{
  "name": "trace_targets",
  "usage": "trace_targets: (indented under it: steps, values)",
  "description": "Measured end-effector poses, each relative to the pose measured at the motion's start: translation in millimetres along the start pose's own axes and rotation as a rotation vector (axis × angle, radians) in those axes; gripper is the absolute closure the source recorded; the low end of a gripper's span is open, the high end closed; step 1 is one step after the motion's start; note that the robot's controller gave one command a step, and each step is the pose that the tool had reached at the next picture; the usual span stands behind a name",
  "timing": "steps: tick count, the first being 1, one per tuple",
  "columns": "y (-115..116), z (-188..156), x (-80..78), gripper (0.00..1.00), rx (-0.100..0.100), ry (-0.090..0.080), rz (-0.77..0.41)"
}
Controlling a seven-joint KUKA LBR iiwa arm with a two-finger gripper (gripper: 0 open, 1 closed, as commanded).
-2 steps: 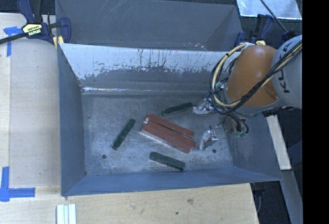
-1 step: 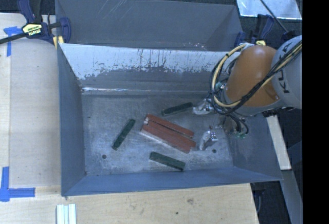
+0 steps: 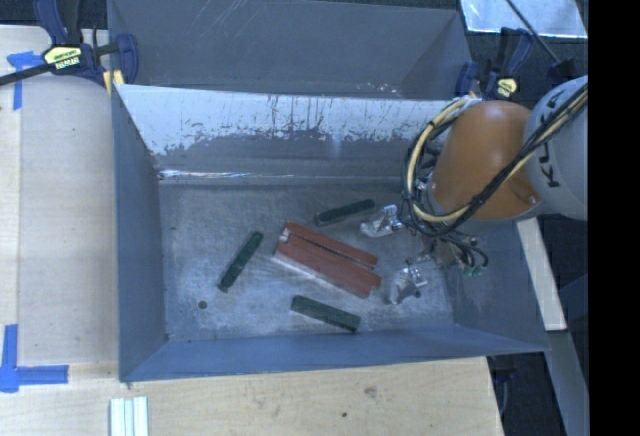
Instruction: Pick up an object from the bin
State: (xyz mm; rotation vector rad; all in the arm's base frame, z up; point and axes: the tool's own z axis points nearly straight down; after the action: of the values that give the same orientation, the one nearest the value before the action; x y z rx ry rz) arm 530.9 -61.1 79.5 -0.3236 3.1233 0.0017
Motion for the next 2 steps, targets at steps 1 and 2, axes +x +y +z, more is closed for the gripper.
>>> trace_targets:
  steps: [1, 2]
  values:
    - [38.3, 2.5, 29.3, 1.0, 0.01, -0.03, -0.109]
    - [39.1, 5.3, 33.6, 0.0, 0.005, -0.014, -0.11]
